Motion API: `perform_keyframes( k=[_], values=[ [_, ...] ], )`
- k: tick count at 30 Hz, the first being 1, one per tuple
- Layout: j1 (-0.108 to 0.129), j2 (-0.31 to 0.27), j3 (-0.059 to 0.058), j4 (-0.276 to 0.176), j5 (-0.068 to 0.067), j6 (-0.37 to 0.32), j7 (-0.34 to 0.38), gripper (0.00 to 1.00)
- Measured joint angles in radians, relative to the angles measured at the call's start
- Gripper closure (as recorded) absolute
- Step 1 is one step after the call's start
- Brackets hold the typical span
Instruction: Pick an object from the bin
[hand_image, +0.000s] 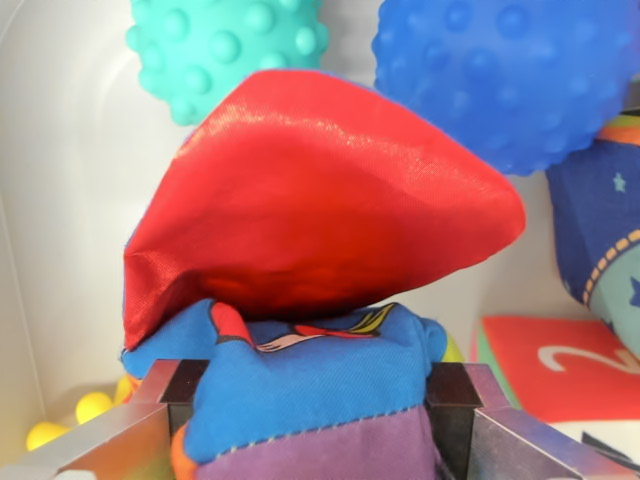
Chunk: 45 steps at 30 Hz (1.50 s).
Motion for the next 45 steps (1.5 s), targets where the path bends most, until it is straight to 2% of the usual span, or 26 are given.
perform_keyframes(
  k=[13,24,45],
  values=[
    [0.000,-0.094,0.001,0.020,0.004,-0.115,-0.002,1.00],
    [0.000,-0.160,0.001,0.060,0.007,-0.218,-0.004,1.00],
    [0.000,-0.227,0.001,0.155,0.009,-0.382,-0.005,1.00]
  ],
)
